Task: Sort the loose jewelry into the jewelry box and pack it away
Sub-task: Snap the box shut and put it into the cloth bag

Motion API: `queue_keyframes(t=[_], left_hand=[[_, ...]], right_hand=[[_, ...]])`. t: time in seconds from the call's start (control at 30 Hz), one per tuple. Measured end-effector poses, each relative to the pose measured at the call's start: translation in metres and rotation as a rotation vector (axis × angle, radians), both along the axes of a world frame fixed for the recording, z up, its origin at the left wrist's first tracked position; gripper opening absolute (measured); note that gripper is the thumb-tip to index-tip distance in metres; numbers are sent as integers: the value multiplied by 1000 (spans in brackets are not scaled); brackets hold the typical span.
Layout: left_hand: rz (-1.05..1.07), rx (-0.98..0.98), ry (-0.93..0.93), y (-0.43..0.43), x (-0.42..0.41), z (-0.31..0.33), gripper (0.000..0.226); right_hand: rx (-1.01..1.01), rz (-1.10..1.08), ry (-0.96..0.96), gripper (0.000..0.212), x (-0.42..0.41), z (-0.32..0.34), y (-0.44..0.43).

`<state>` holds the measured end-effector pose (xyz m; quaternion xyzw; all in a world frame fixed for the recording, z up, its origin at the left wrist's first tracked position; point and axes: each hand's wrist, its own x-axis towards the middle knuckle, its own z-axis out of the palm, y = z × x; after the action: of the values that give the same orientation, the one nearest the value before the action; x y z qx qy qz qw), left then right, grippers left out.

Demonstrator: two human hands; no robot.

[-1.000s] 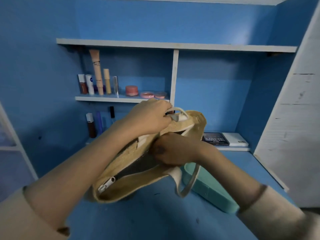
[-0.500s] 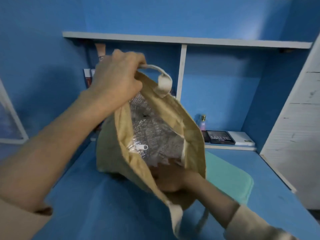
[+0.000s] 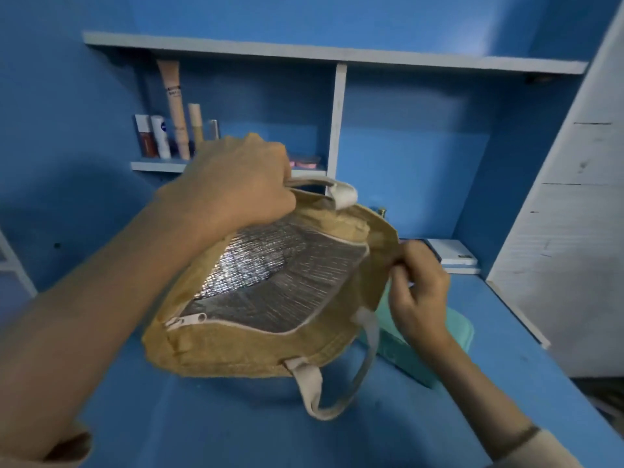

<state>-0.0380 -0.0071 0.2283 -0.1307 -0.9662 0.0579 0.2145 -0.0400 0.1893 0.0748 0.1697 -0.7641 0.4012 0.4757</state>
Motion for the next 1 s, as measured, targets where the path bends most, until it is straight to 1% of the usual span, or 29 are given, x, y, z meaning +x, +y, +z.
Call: queue_keyframes(t=[0.03, 0.07, 0.1, 0.13, 0.17, 0.2, 0.23, 0.27, 0.33, 0.4, 0.43, 0.5, 0.57, 0.67, 0.77, 0.83, 0.9, 1.0], left_hand=[[24, -10, -15, 2, -2, 1, 30], [44, -19, -40, 2, -3, 2, 29], [44, -23, -73, 3, -4, 2, 28], [35, -24, -105, 3, -6, 1, 25], [19, -19, -132, 5, -9, -1, 23], [3, -12, -149, 5, -11, -3, 24], [-8, -6, -160, 6, -13, -5, 28], [-9, -4, -167, 7, -14, -6, 35], [9, 0, -171, 8, -16, -9, 42], [14, 18, -174, 9, -19, -10, 43], [12, 28, -180, 8, -20, -11, 42], [8, 45, -192, 7, -22, -12, 40], [-3, 83, -212, 5, -24, -12, 34], [-49, 201, -264, 1, -27, -12, 28], [-59, 300, -287, -2, -32, -14, 26], [-61, 321, -285, -2, -35, -15, 23], [-72, 340, -288, 1, -38, -17, 20], [-105, 365, -277, 9, -40, -19, 17]], right_hand=[[-60, -131, -87, 15, -4, -5, 18], [-48, -267, -234, 9, -11, -11, 36], [49, -391, -448, 14, -18, -19, 55], [184, -470, -735, 30, -24, -26, 71], [296, -493, -1016, 48, -28, -29, 85], [354, -464, -1226, 60, -30, -29, 94], [363, -403, -1352, 64, -30, -27, 98], [339, -334, -1406, 64, -28, -24, 99], [260, -255, -1401, 63, -23, -20, 98], [145, -206, -1386, 62, -17, -17, 98], [64, -137, -1406, 63, -14, -15, 99], [-117, 88, -1493, 65, -7, -12, 100], [-257, 229, -1545, 61, -1, -11, 100], [-456, 243, -1508, 54, 6, -4, 105], [-669, 265, -1391, 43, 13, 18, 111], [-734, 298, -1321, 33, 18, 40, 112], [-739, 351, -1279, 28, 21, 59, 106], [-720, 484, -1276, 25, 18, 74, 80]])
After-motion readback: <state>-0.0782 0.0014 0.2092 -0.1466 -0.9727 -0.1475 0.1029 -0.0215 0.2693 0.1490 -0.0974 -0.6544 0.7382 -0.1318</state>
